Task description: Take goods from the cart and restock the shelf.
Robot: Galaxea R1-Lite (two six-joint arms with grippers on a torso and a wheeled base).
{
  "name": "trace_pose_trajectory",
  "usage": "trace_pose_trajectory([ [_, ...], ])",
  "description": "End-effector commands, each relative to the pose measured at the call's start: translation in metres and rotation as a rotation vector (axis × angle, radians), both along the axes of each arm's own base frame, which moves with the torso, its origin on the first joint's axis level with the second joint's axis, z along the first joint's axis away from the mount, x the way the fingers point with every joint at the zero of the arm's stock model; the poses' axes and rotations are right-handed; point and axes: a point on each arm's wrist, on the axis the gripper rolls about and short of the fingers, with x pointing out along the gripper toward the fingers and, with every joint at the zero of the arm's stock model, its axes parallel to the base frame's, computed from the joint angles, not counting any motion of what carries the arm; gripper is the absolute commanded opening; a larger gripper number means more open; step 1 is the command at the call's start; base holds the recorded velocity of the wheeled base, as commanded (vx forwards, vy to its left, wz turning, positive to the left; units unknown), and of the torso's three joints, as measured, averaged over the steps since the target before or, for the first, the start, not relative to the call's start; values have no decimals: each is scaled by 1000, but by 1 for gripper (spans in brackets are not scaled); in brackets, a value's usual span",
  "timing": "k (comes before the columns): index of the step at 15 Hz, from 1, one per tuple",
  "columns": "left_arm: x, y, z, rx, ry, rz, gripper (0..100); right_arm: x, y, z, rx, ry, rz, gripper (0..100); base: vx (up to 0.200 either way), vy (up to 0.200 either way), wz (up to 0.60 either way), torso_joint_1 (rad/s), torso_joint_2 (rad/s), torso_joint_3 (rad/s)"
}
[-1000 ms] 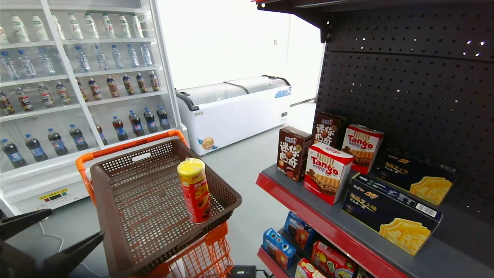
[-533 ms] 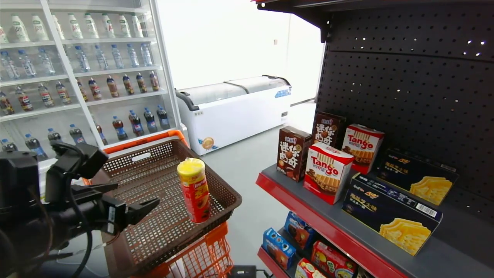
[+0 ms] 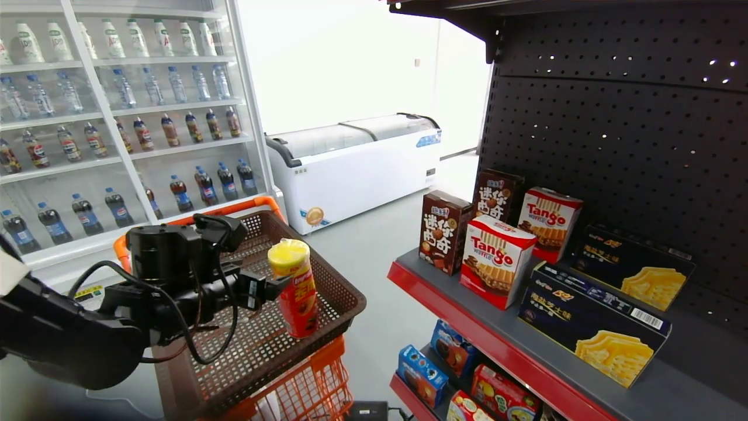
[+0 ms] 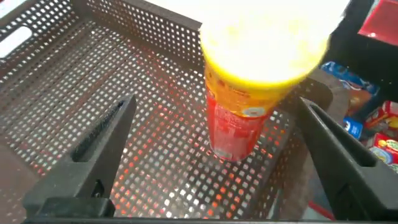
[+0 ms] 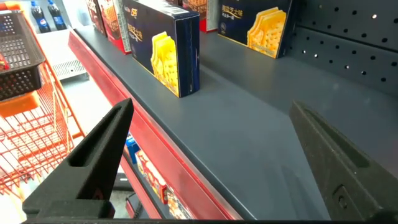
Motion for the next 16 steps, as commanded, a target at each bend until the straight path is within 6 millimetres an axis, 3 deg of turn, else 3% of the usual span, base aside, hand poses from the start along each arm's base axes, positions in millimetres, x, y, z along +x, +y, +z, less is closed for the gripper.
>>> trace_pose_trajectory([
  [1,14,-4,-31,9,64,-5,100,0,0,0,-1,1,1,100,0,0,0,0,0,0],
  [7,47,-20,-54,1,8,-36,100,0,0,0,-1,1,1,100,0,0,0,0,0,0],
  [16,63,-38,-67,0,3,-73,100,0,0,0,-1,1,1,100,0,0,0,0,0,0],
])
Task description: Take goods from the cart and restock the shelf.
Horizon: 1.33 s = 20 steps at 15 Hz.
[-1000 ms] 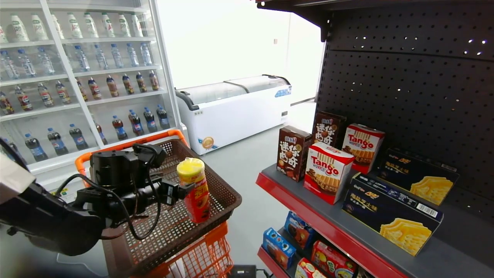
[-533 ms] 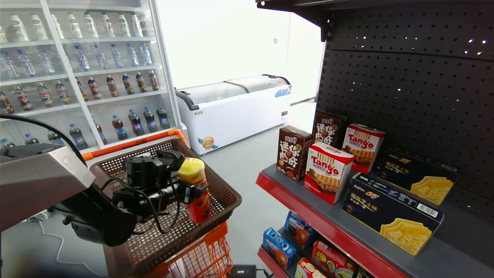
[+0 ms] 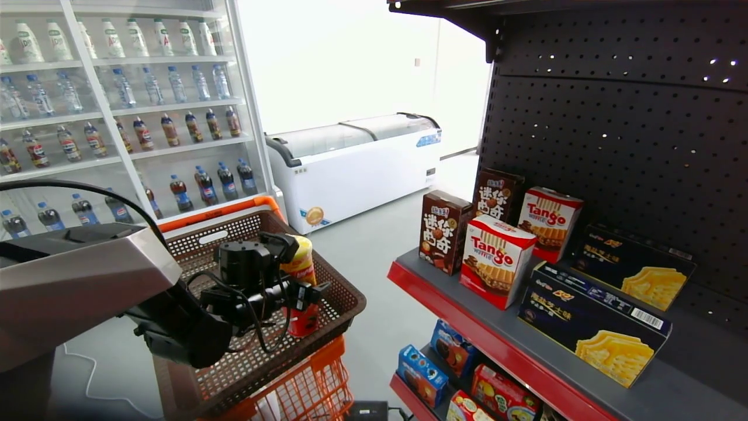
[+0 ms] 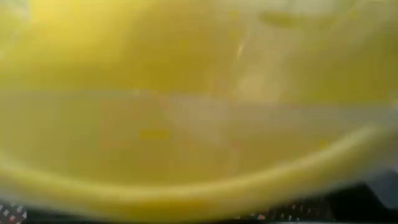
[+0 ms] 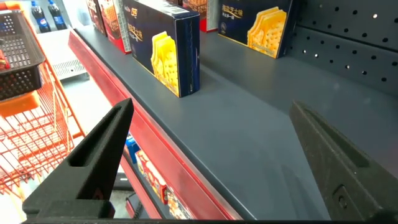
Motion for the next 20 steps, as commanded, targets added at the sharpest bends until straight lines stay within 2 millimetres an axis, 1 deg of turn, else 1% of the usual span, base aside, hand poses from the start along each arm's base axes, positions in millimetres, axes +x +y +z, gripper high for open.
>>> trace_pose_trajectory([
  [1,2,0,-3,1,3,0,100,0,0,0,0,1,1,100,0,0,0,0,0,0],
  [2,2,0,-2,-1,-4,0,100,0,0,0,0,1,1,100,0,0,0,0,0,0],
  [3,3,1,-1,-3,-16,3,0,0,0,0,0,1,1,100,0,0,0,0,0,0],
  [5,2,2,-1,4,-23,8,0,0,0,0,0,1,1,100,0,0,0,0,0,0],
  [7,-4,3,-1,64,-9,-6,0,0,0,0,0,1,1,100,0,0,0,0,0,0],
  [8,-5,3,-1,67,-8,-6,0,0,0,0,0,1,1,100,0,0,0,0,0,0],
  [9,-13,7,9,135,-36,5,0,0,0,0,0,1,1,100,0,0,0,0,0,0],
  [10,-15,4,40,110,-121,-12,0,0,0,0,0,1,1,100,0,0,0,0,0,0],
  [11,-15,2,49,88,-147,-22,0,0,0,0,0,1,1,100,0,0,0,0,0,0],
  [12,-18,-7,75,22,-210,-71,0,0,0,0,0,1,1,100,0,0,0,0,0,0],
  [13,-20,-13,93,10,-217,-104,0,0,0,0,0,1,1,100,0,0,0,0,0,0],
  [14,-25,-17,99,4,-192,-136,0,0,0,0,0,1,1,100,0,0,0,0,0,0],
  [15,-45,-24,115,-63,-118,-257,0,0,0,0,0,1,1,100,0,0,0,0,0,0],
  [17,-64,-24,136,-118,-69,-344,0,0,0,0,0,1,1,100,0,0,0,0,0,0],
  [18,-71,-23,143,-146,-46,-433,0,0,0,0,0,1,1,100,0,0,0,0,0,0],
  [19,-74,-22,144,-175,-35,-524,0,0,0,0,0,1,1,100,0,0,0,0,0,0],
  [20,-78,-24,147,-185,-43,-545,0,0,0,0,0,1,1,100,0,0,0,0,0,0],
])
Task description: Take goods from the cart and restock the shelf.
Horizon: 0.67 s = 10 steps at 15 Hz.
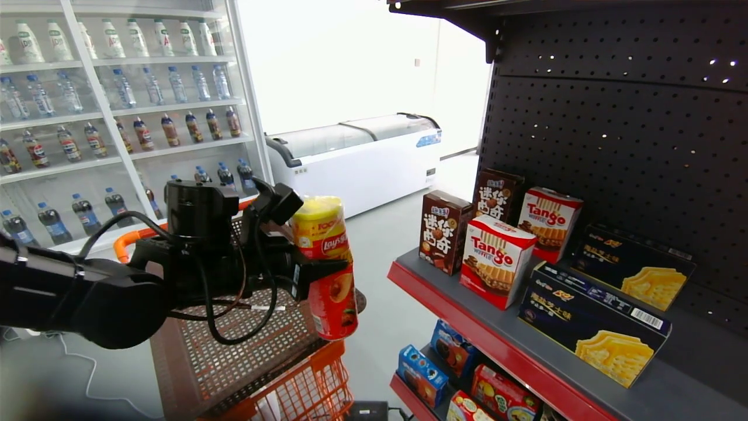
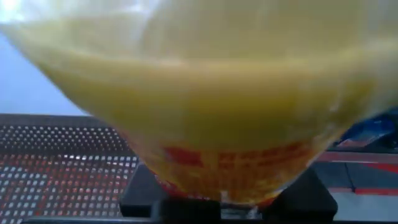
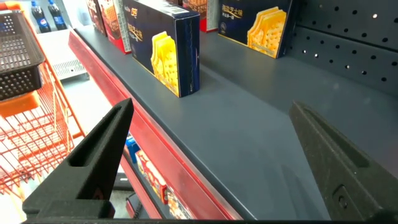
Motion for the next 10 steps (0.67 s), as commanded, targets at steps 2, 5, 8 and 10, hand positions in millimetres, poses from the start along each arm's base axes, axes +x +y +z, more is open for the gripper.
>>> trace_pose_trajectory([
  [2,-16,-3,31,-50,-96,-48,0,0,0,0,-1,1,1,100,0,0,0,0,0,0],
  [5,-20,-4,39,-104,-145,-164,0,0,0,0,-1,1,1,100,0,0,0,0,0,0],
  [8,-29,-9,50,-124,-172,-228,0,0,0,0,-1,1,1,100,0,0,0,0,0,0],
  [10,-35,-13,49,-118,-147,-247,0,0,0,0,-1,1,1,100,0,0,0,0,0,0],
])
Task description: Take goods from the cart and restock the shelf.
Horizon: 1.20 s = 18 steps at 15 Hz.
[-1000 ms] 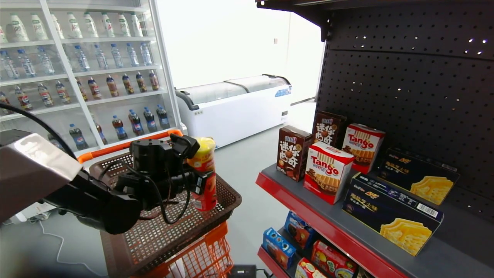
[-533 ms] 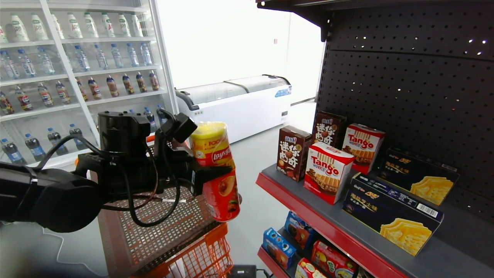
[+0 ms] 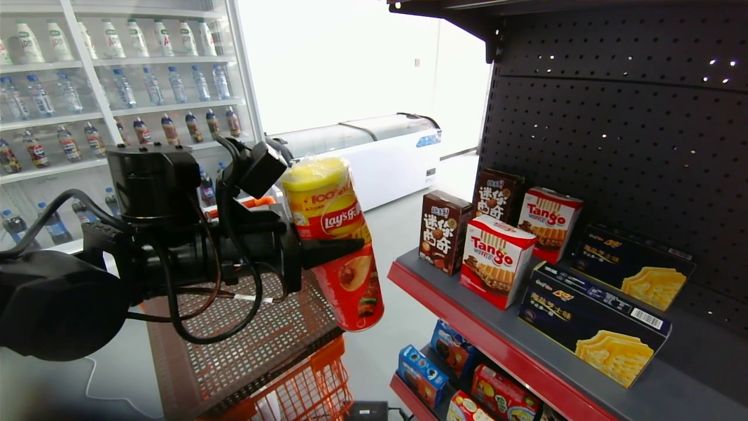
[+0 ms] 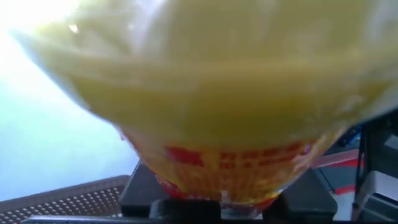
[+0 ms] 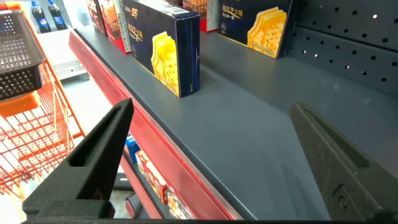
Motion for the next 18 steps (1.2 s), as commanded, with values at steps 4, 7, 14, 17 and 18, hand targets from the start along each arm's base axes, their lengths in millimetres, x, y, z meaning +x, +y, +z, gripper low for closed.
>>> trace_pose_trajectory([
  [4,-39,0,20,15,65,-119,0,0,0,0,-1,1,1,100,0,0,0,0,0,0],
  [7,-49,-5,25,10,60,-171,0,0,0,0,-2,1,1,100,0,0,0,0,0,0],
  [14,-65,-16,7,56,56,-269,0,0,0,0,-2,1,1,100,0,0,0,0,0,0],
  [17,-72,-14,1,64,76,-277,0,0,0,0,-2,1,3,100,0,0,-200,2,1,2],
  [18,-72,-13,0,65,77,-277,0,0,0,0,-2,1,3,100,0,0,-600,-2,7,2],
])
